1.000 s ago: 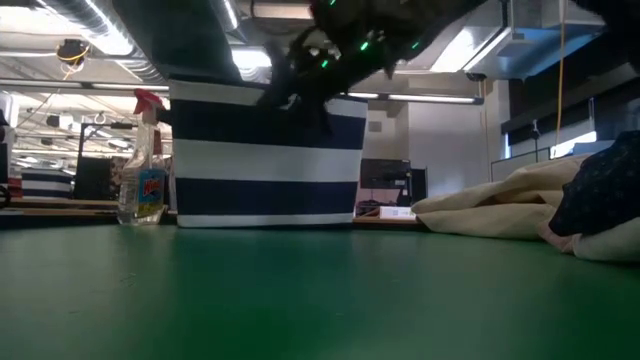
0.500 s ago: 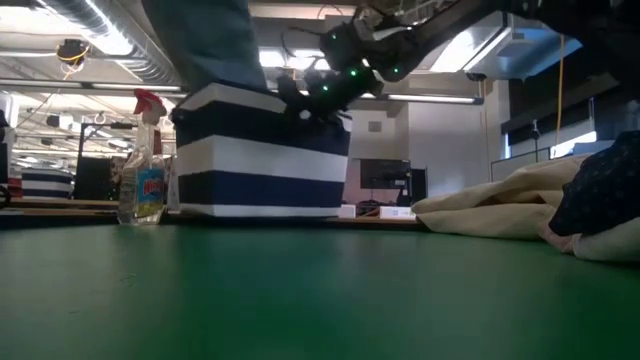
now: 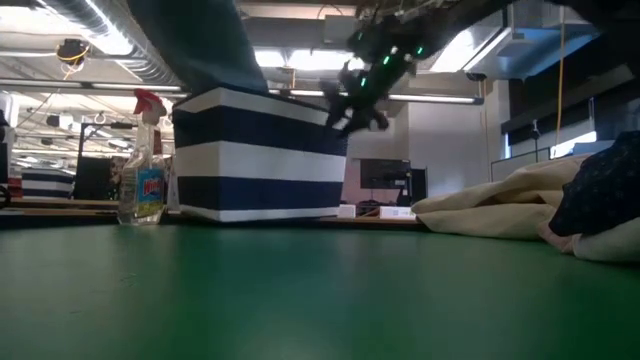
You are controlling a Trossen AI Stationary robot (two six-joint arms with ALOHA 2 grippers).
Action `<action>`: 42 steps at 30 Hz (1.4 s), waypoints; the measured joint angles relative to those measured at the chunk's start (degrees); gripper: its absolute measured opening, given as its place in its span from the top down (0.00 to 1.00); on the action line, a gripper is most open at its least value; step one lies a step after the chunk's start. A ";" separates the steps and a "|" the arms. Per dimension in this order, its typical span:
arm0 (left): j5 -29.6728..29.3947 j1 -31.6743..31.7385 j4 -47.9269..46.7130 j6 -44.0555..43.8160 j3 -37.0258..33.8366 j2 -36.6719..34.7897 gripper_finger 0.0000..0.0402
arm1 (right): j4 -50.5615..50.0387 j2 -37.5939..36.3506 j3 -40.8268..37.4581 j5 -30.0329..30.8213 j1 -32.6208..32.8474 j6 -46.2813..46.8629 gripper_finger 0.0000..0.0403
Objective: Fold laundry
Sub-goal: Remove the blue jeans from the blue laundry bin
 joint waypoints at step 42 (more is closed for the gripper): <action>-6.05 -0.08 -17.06 13.64 -0.12 4.58 0.93 | 10.74 0.91 0.39 -9.76 -0.43 -48.08 0.61</action>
